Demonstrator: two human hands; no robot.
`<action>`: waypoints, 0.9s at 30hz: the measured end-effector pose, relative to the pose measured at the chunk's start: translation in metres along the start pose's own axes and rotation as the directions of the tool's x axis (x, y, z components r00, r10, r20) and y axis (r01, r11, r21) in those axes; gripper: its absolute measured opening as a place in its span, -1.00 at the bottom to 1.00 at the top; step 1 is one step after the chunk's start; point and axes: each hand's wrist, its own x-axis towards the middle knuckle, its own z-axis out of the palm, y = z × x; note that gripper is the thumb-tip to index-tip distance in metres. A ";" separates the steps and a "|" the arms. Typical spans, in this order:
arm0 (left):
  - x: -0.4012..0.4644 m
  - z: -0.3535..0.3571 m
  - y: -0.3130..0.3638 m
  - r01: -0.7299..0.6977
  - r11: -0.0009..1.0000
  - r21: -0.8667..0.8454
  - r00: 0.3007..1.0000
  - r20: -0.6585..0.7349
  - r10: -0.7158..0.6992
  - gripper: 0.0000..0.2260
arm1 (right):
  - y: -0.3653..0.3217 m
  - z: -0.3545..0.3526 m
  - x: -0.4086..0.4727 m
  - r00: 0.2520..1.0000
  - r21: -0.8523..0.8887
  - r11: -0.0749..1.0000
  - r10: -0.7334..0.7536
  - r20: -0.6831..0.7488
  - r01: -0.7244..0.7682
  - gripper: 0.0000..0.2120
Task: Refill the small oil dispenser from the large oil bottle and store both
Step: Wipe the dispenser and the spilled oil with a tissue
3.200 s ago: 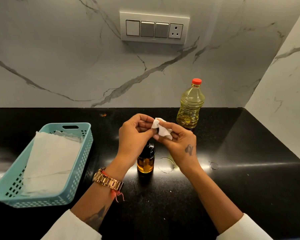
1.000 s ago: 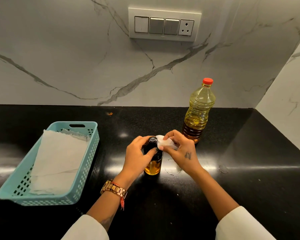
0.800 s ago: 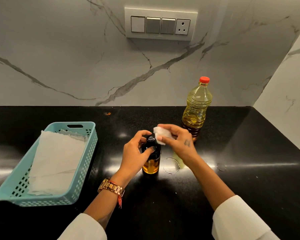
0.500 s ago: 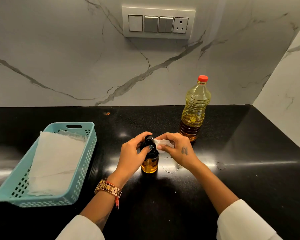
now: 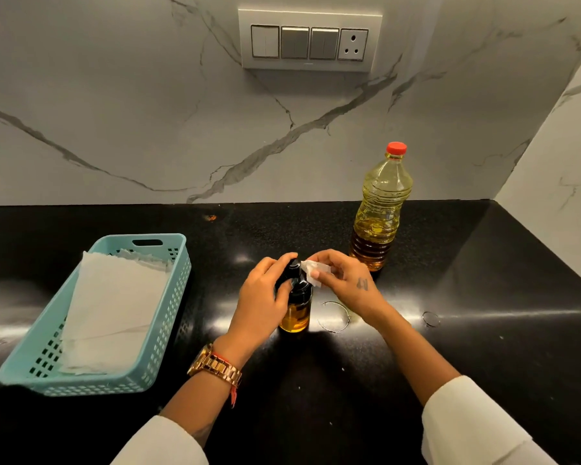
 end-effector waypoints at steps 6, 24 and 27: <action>-0.002 -0.001 -0.002 -0.044 0.997 0.060 0.999 0.012 0.044 -0.59 | -0.010 0.013 0.009 0.996 -0.042 0.999 -0.039 -0.075 0.036 -0.87; -0.003 0.000 -0.001 -0.018 1.000 0.009 1.000 0.003 0.018 -0.64 | -0.003 0.016 0.002 0.987 -0.162 0.980 -0.129 -0.093 0.112 -0.74; -0.004 0.000 0.000 -0.005 1.000 -0.005 1.000 -0.002 0.005 -0.63 | 0.002 0.013 -0.002 0.975 -0.184 0.971 -0.180 -0.130 0.155 -0.76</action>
